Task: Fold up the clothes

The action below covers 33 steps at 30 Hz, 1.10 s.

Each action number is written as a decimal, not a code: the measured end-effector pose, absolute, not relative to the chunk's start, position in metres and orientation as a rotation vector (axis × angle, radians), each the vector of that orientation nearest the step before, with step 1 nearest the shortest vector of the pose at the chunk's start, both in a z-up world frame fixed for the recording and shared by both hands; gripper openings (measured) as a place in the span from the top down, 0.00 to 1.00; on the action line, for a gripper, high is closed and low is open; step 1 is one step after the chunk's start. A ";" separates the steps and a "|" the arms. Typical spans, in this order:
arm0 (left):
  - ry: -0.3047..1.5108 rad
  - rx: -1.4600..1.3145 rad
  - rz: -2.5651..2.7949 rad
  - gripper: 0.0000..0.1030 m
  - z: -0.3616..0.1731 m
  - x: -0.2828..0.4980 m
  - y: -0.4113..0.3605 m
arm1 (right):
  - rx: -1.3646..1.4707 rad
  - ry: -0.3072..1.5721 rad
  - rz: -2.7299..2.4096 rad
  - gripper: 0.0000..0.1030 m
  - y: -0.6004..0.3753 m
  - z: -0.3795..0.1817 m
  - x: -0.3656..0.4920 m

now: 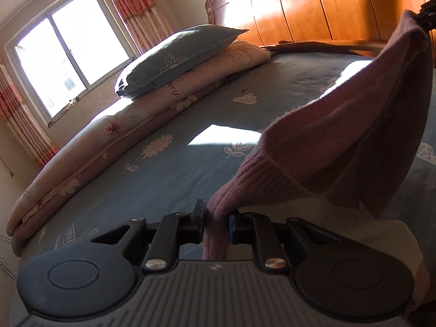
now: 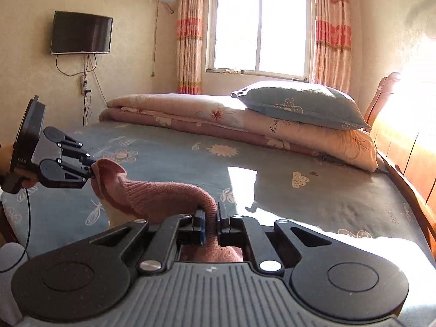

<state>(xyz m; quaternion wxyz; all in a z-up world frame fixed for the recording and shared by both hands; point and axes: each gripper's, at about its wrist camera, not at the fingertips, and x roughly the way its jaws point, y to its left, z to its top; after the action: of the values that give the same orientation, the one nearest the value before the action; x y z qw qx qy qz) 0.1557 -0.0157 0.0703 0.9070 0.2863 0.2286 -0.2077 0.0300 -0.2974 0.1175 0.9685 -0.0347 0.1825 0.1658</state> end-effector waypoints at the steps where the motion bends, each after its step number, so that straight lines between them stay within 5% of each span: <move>1: 0.462 0.574 -0.427 0.85 0.076 0.153 -0.013 | -0.047 0.355 0.344 0.92 -0.299 0.124 0.029; 14: 0.541 0.584 -0.490 0.86 0.066 0.132 -0.008 | -0.046 0.815 0.373 0.91 -0.274 0.006 0.074; 33: 0.404 1.387 -0.783 0.66 -0.015 0.040 -0.045 | -0.072 0.832 0.365 0.90 -0.292 0.004 0.066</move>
<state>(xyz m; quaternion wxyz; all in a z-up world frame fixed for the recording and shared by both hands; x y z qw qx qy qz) 0.0401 -0.0451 -0.0153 0.6810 0.6182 0.1799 -0.3489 0.0658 -0.2918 0.0043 0.8980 -0.0347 0.4016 0.1764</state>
